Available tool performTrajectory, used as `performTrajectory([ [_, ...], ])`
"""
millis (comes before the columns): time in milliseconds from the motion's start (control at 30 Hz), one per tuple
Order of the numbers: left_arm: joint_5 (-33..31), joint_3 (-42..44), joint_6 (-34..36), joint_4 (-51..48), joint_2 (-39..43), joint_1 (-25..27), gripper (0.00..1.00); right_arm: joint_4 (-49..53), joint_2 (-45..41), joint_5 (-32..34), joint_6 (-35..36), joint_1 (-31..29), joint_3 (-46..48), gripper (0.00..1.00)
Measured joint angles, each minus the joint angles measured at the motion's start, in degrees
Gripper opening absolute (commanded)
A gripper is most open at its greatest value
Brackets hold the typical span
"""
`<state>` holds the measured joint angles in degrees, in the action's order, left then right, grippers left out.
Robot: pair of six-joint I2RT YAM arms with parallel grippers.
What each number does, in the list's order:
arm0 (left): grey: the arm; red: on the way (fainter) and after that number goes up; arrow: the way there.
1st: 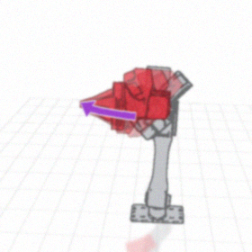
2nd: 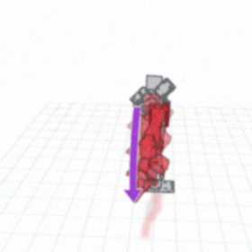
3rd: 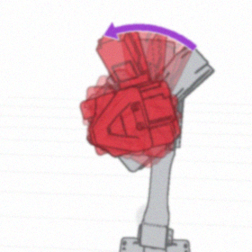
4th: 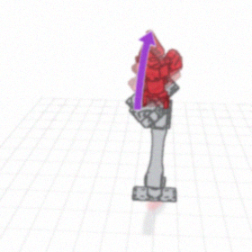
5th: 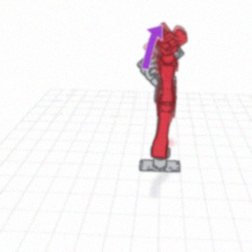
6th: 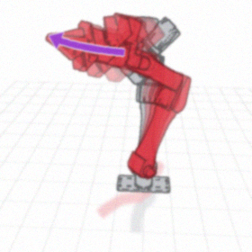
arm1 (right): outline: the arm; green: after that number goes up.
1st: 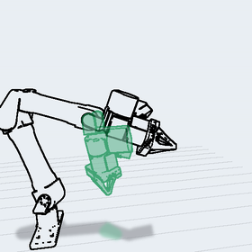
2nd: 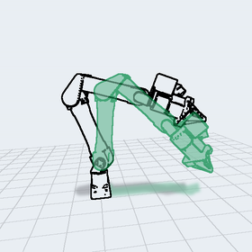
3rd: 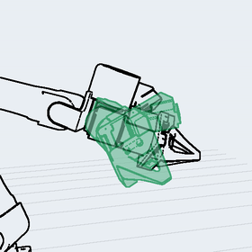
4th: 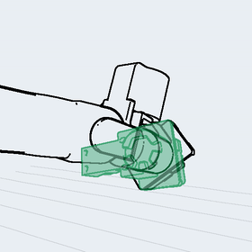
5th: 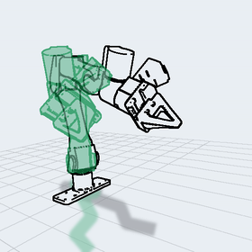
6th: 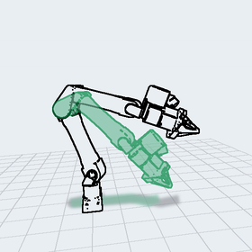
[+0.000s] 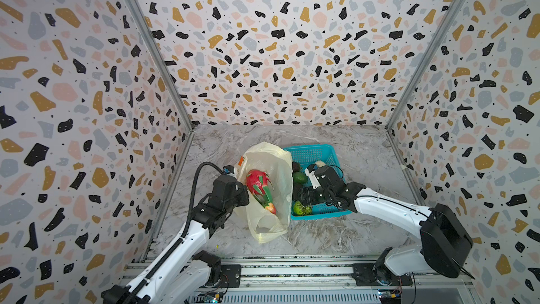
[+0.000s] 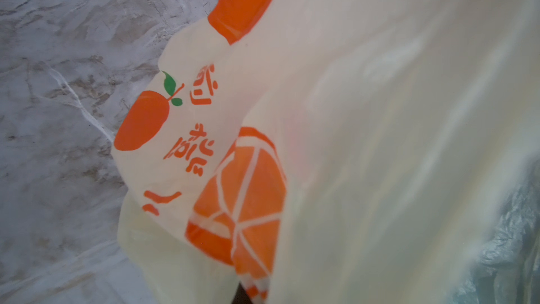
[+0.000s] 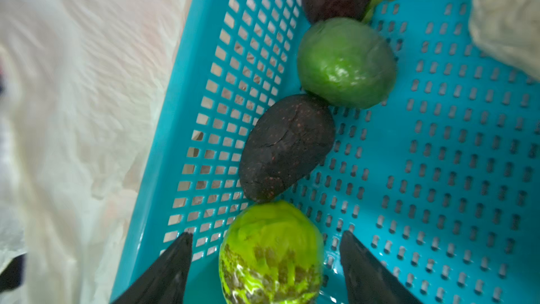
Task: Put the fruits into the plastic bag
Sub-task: 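Return the right gripper to the basket and grasp the green-yellow mango, then lift the green-yellow mango with the right gripper into the bag held by the left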
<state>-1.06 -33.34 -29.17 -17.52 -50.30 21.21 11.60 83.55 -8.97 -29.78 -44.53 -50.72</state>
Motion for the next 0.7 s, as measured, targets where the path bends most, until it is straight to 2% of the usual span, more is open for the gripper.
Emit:
performTrajectory([
  [367, 0.11, 0.00, 0.00, 0.07, 0.02, 0.00, 0.00, 7.80, 4.98, 1.03, 3.65, -1.75, -3.10, 0.81],
  [700, 0.11, 0.00, 0.00, 0.07, 0.02, 0.00, 0.00, 9.38, 9.05, 0.98, 4.90, -2.27, -6.27, 0.80],
])
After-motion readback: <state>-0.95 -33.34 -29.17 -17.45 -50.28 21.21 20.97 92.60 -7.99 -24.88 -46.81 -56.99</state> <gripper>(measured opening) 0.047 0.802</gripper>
